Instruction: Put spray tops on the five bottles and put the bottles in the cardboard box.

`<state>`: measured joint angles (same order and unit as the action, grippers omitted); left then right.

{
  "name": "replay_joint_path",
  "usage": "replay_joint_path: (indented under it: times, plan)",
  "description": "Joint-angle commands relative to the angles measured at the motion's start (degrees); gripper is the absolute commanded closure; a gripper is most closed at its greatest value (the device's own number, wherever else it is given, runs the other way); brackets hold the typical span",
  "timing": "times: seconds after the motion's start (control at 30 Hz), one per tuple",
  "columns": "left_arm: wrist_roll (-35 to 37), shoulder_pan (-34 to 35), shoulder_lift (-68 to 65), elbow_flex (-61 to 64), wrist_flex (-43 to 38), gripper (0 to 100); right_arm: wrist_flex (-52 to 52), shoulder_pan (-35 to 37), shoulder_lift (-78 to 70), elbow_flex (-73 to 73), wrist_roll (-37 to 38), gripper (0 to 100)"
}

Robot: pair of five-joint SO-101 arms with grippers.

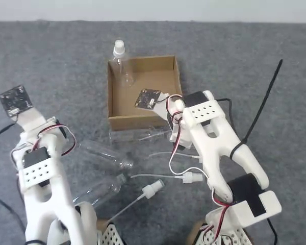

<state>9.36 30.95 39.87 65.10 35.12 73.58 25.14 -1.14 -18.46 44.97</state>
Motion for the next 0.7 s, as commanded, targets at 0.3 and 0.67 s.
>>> replay_joint_path:
  times: [0.3,0.67]
  plan:
    - [-0.9,0.0,2.5,-0.6,-0.5,99,3.1,-13.9,0.9,3.7,-18.1,94.0]
    - [-0.9,0.0,2.5,-0.6,-0.5,99,0.5,-23.1,0.4,0.1,-21.5,93.5]
